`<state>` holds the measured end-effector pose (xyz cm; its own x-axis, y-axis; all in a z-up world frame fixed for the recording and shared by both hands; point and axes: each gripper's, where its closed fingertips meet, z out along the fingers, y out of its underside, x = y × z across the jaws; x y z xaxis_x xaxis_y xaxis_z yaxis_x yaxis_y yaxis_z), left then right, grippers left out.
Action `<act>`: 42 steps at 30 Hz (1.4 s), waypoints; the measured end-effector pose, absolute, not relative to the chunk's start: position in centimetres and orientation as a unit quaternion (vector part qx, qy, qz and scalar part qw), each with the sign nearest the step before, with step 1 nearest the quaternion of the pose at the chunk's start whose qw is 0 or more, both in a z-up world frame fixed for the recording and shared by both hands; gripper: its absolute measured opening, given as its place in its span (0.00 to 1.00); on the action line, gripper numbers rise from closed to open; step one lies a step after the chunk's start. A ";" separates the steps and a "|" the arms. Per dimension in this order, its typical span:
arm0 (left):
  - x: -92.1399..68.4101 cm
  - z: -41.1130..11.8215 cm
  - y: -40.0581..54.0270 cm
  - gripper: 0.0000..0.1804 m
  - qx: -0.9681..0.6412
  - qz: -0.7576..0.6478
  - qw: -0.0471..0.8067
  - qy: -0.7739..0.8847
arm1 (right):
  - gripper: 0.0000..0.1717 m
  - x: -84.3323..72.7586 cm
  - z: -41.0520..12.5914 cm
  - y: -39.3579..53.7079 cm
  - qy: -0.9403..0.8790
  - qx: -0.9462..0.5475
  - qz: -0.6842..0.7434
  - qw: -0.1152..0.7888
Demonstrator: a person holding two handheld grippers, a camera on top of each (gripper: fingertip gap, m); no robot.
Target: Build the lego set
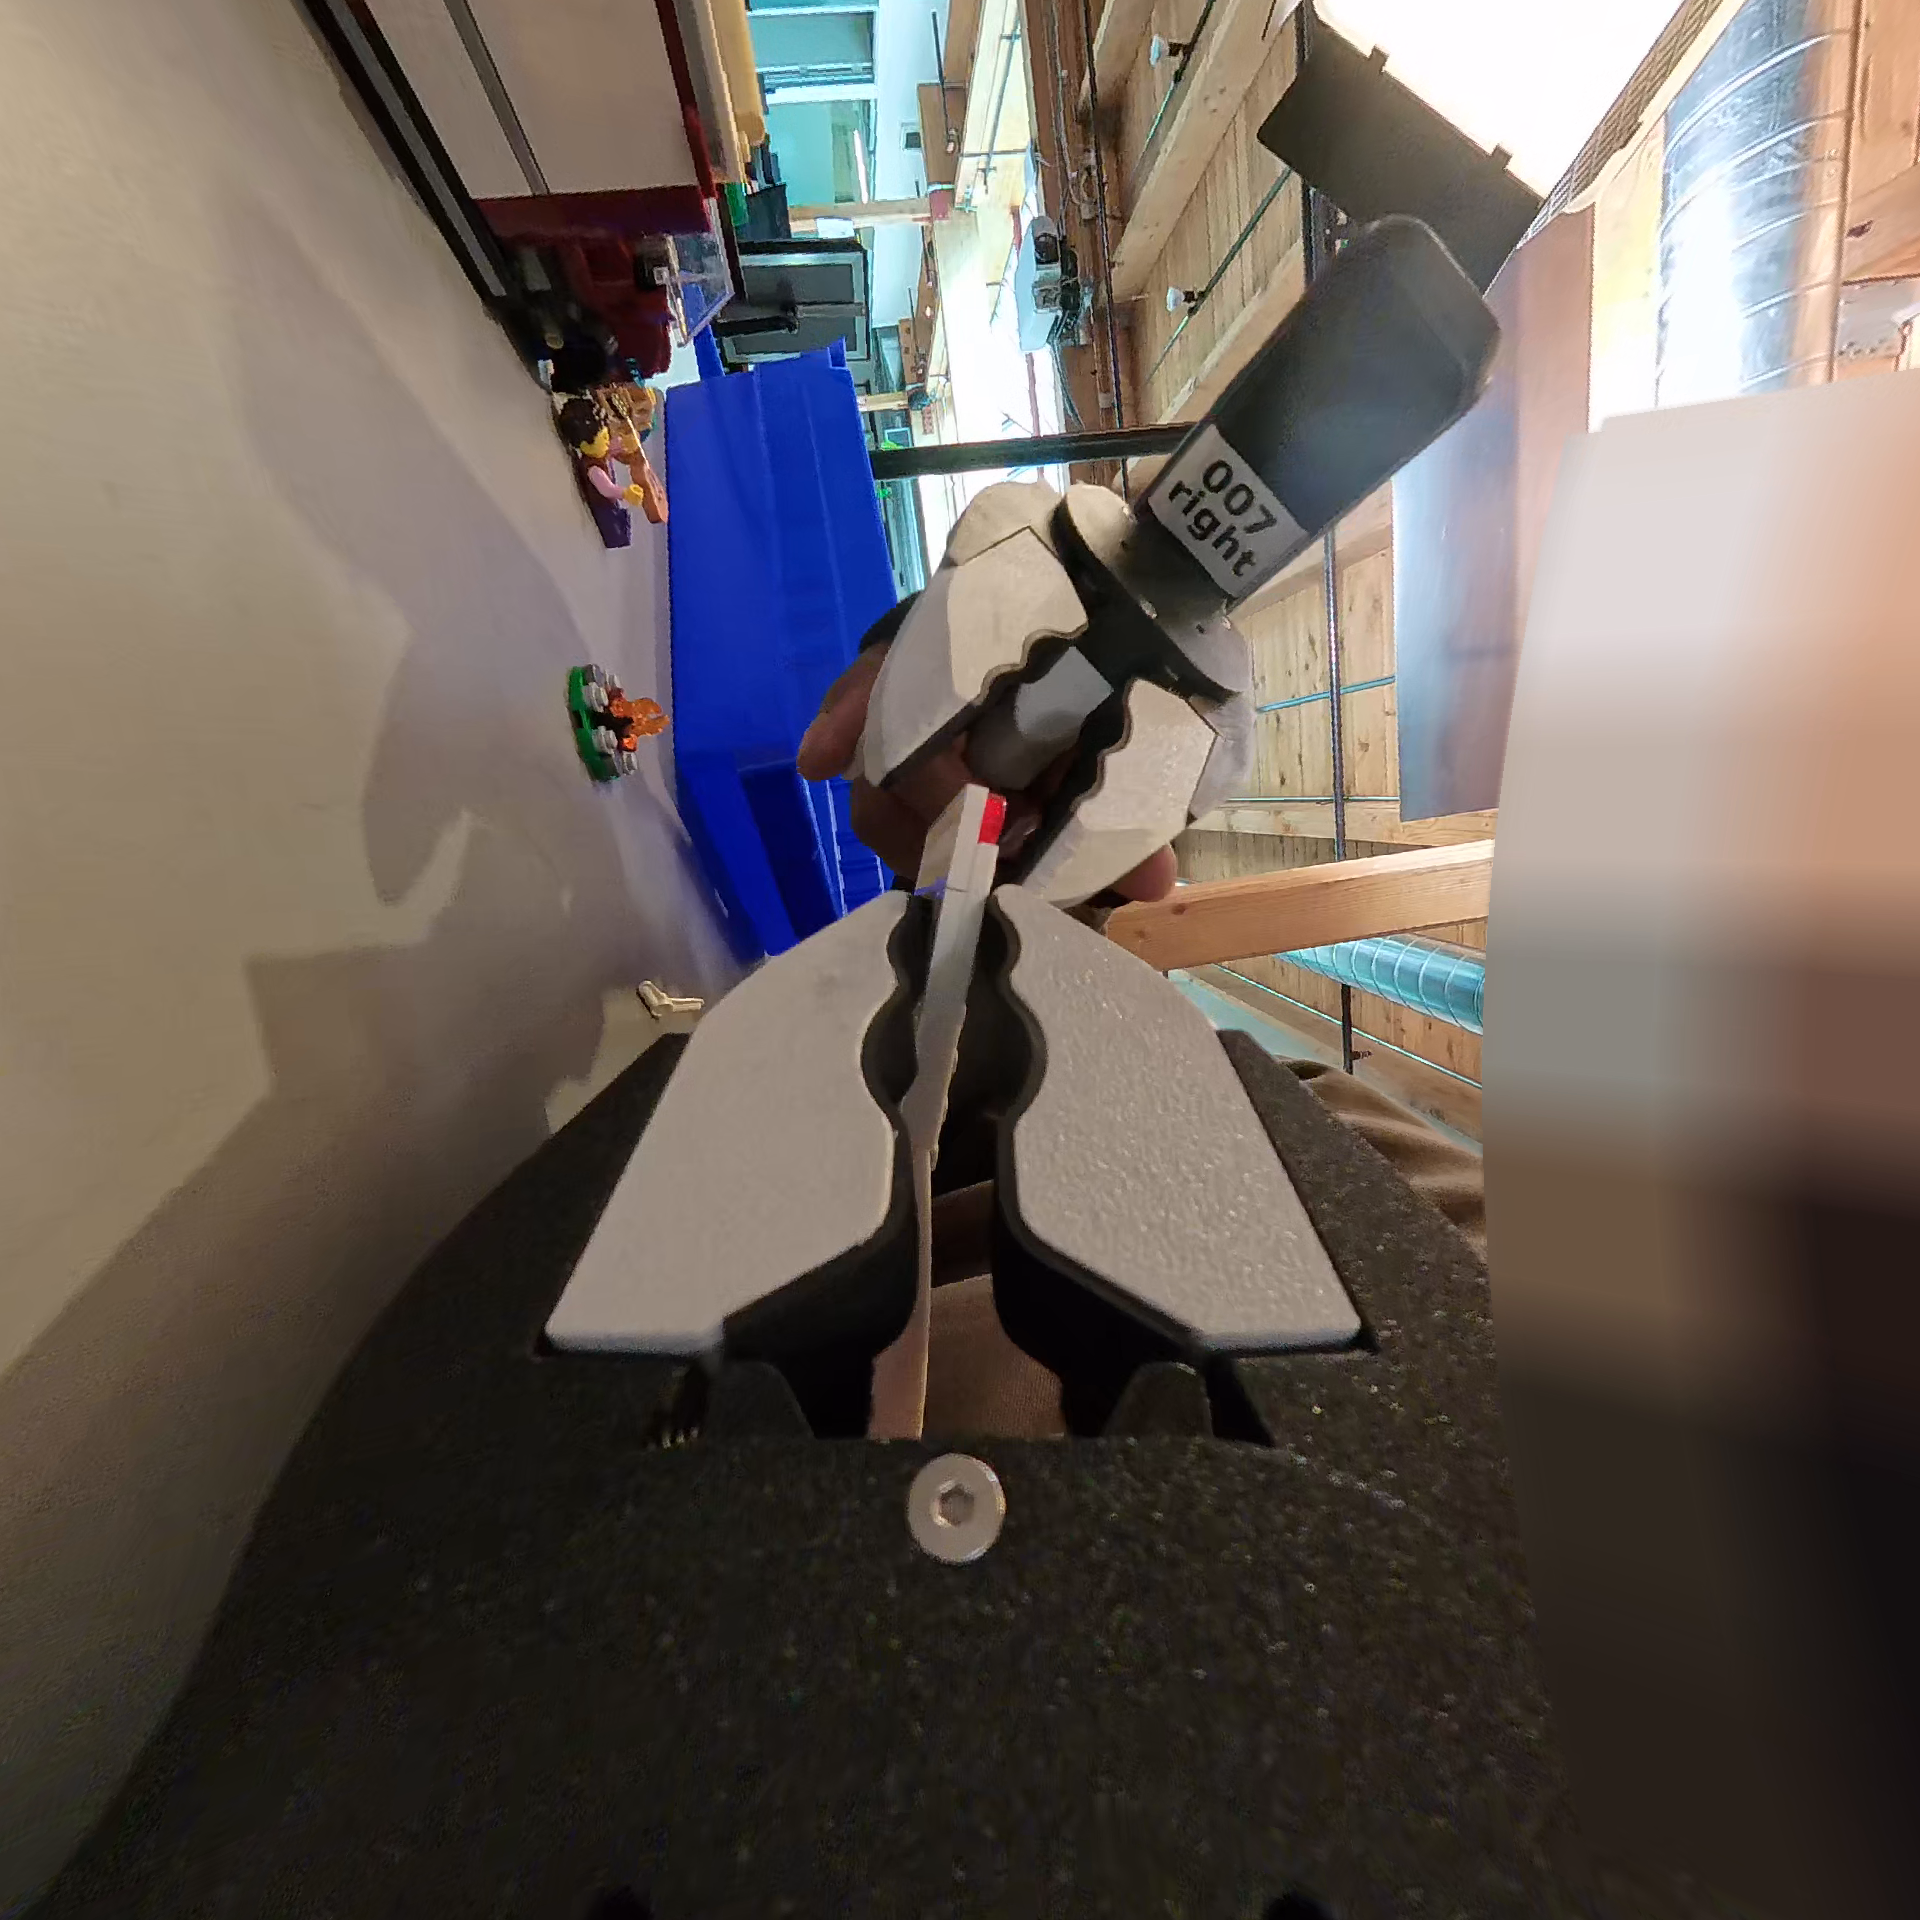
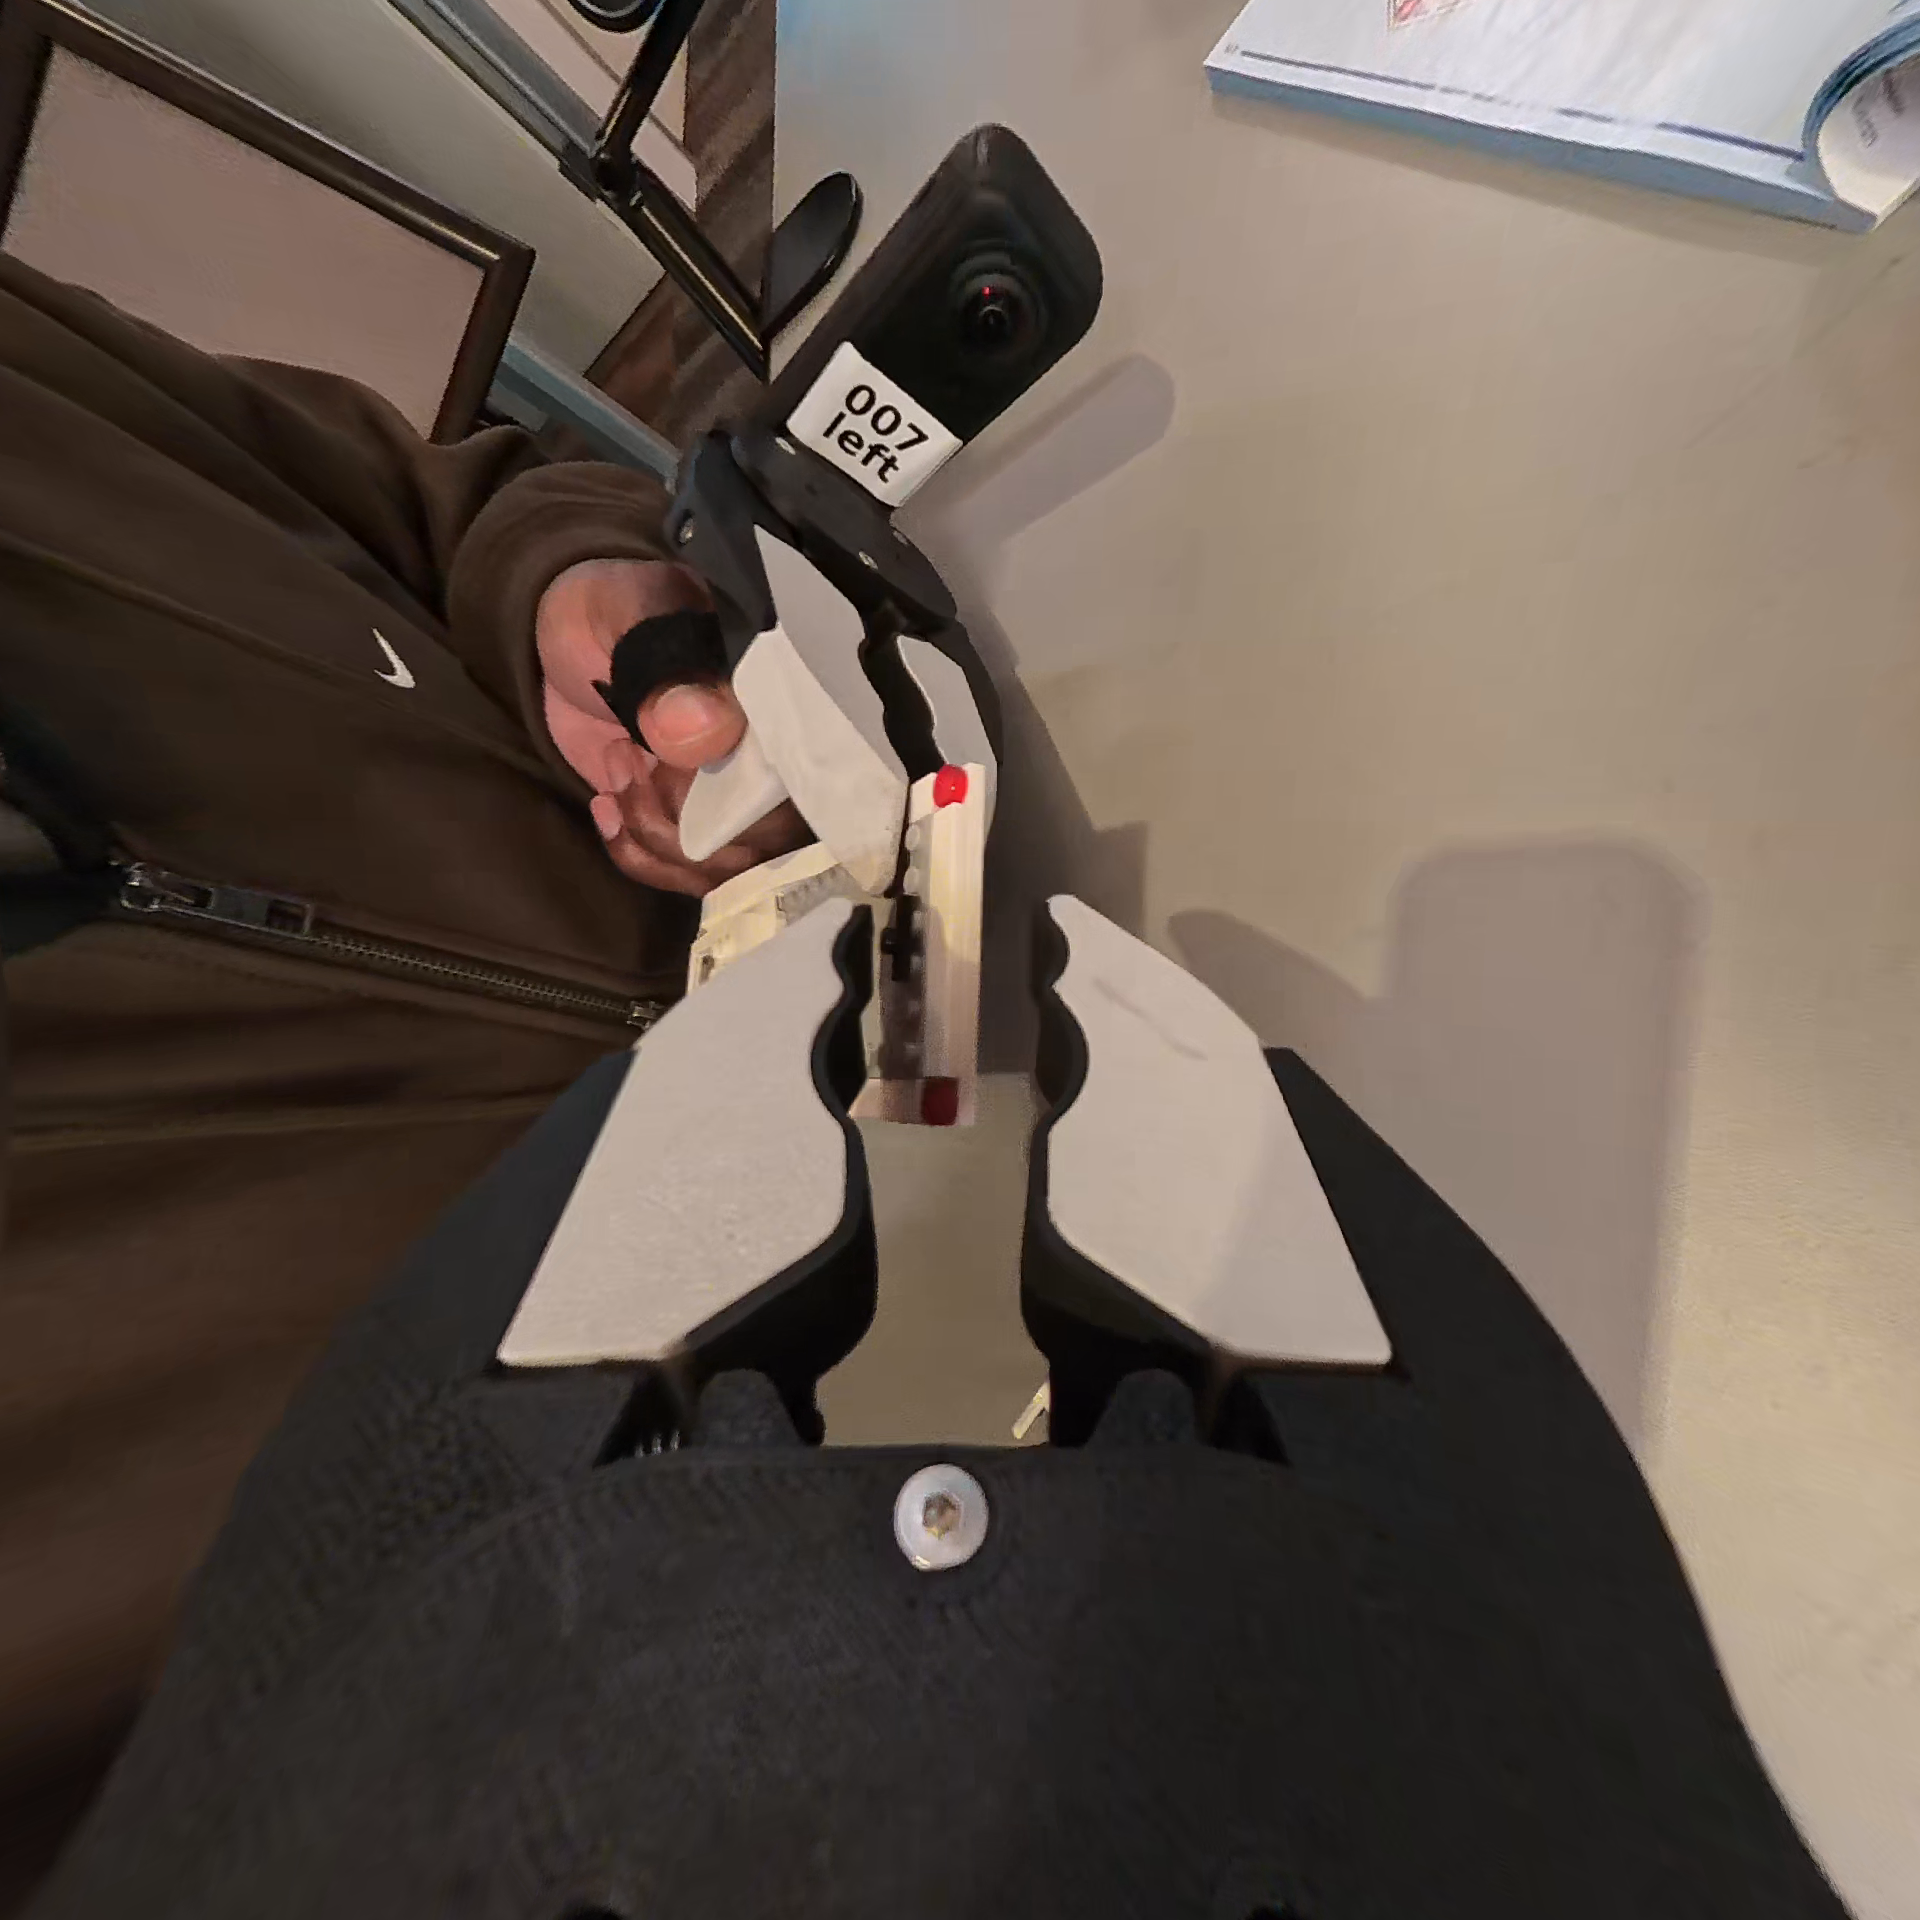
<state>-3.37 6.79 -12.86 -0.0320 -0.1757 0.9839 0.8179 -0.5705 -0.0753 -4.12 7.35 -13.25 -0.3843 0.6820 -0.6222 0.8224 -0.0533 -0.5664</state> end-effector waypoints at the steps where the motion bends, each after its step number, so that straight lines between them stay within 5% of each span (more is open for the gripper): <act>1: -3.3 -12.9 6.8 0.05 -0.589 -0.663 0.375 -0.272 | 0.16 -4.1 -13.2 7.3 0.682 0.549 -0.476 0.078; 5: -3.2 -12.7 6.7 0.05 -0.593 -0.661 0.379 -0.260 | 0.10 -3.8 -12.9 7.0 0.681 0.537 -0.490 0.090; 42: -1.4 -10.9 5.8 0.05 -0.602 -0.661 0.417 -0.167 | 0.09 -2.1 -11.0 6.2 0.662 0.504 -0.540 0.123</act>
<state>-1.40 5.77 -10.88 0.0709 -0.3501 0.9340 0.7510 -0.5975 -0.2810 -2.13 6.17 -10.99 -0.4609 0.5353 -0.7078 0.8009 -0.0926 -0.5916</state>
